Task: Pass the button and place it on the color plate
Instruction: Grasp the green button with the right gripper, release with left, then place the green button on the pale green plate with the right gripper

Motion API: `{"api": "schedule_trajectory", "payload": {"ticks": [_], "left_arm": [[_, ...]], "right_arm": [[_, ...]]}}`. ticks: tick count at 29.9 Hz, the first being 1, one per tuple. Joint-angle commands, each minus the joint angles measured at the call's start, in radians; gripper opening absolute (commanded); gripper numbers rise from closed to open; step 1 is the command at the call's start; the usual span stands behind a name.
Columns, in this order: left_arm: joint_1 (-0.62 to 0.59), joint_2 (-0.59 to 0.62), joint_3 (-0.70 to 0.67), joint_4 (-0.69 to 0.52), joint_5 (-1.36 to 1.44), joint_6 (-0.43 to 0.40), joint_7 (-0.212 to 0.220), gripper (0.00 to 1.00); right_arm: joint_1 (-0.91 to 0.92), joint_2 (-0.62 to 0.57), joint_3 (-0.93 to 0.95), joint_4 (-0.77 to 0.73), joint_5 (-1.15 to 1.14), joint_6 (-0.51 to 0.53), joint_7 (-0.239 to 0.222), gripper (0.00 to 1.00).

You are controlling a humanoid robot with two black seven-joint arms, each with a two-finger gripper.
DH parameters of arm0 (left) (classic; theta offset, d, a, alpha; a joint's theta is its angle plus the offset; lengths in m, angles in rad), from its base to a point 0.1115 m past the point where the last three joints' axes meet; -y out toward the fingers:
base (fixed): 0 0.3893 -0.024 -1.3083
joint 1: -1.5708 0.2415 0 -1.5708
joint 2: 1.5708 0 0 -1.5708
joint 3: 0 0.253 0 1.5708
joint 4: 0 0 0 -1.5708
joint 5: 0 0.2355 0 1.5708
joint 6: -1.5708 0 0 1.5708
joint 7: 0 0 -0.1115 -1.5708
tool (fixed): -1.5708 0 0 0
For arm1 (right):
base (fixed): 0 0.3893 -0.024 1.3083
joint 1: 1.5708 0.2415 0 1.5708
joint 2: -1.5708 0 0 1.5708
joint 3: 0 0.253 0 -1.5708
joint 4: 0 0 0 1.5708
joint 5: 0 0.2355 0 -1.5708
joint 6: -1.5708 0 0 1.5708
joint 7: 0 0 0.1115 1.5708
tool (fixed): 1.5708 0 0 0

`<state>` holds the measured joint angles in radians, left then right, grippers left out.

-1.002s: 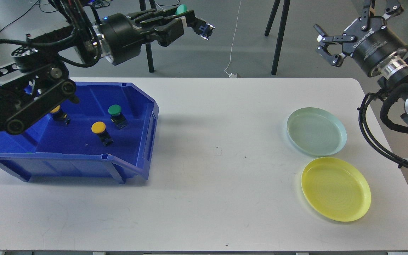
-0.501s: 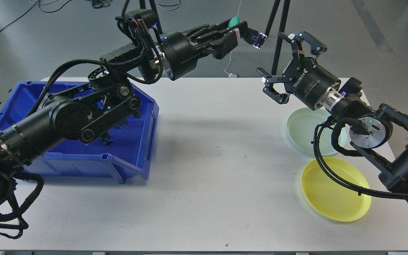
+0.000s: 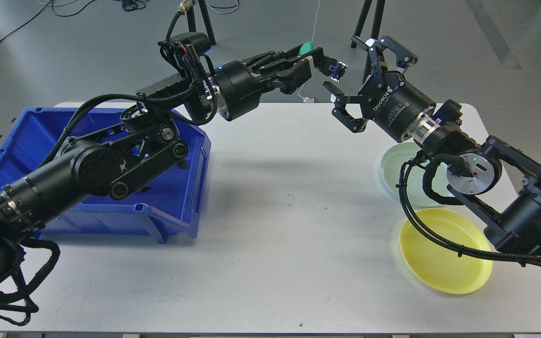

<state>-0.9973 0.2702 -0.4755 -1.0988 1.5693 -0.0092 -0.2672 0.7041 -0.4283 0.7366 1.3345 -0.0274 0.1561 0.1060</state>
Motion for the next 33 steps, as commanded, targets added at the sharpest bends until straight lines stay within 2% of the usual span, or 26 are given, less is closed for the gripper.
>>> {"api": "schedule_trajectory", "payload": {"ticks": [1,5,12,14,18,22,27,33], "left_arm": [[0.000,0.000,0.000,-0.001,0.000,0.000,0.000,0.32],[0.000,0.000,0.000,-0.001,0.000,0.000,-0.001,0.33],[0.000,0.001,0.002,-0.001,0.000,-0.002,-0.003,0.33],[0.000,0.001,0.000,-0.001,0.000,-0.003,-0.004,0.35],[0.000,0.000,-0.002,-0.004,-0.002,-0.003,-0.004,0.63],[0.000,0.000,-0.006,-0.006,-0.012,0.000,-0.007,0.79],[0.000,0.004,-0.026,-0.009,-0.054,0.002,-0.026,0.87],[0.014,0.055,-0.106,-0.004,-0.360,0.002,-0.107,0.91]], "right_arm": [[0.002,0.003,-0.002,-0.001,-0.028,0.002,0.000,0.56],[0.002,0.003,-0.003,-0.001,-0.046,0.003,-0.002,0.33],[0.003,0.005,-0.002,-0.003,-0.046,0.003,-0.003,0.22],[0.005,0.005,0.000,-0.001,-0.046,0.003,-0.003,0.21],[0.006,0.003,0.003,-0.001,-0.046,0.003,-0.002,0.21],[0.006,-0.010,0.004,0.002,-0.046,0.003,-0.002,0.21],[-0.005,-0.053,0.003,0.005,-0.048,0.005,0.000,0.21],[-0.060,-0.262,-0.006,0.000,-0.062,0.005,-0.003,0.22]]}}
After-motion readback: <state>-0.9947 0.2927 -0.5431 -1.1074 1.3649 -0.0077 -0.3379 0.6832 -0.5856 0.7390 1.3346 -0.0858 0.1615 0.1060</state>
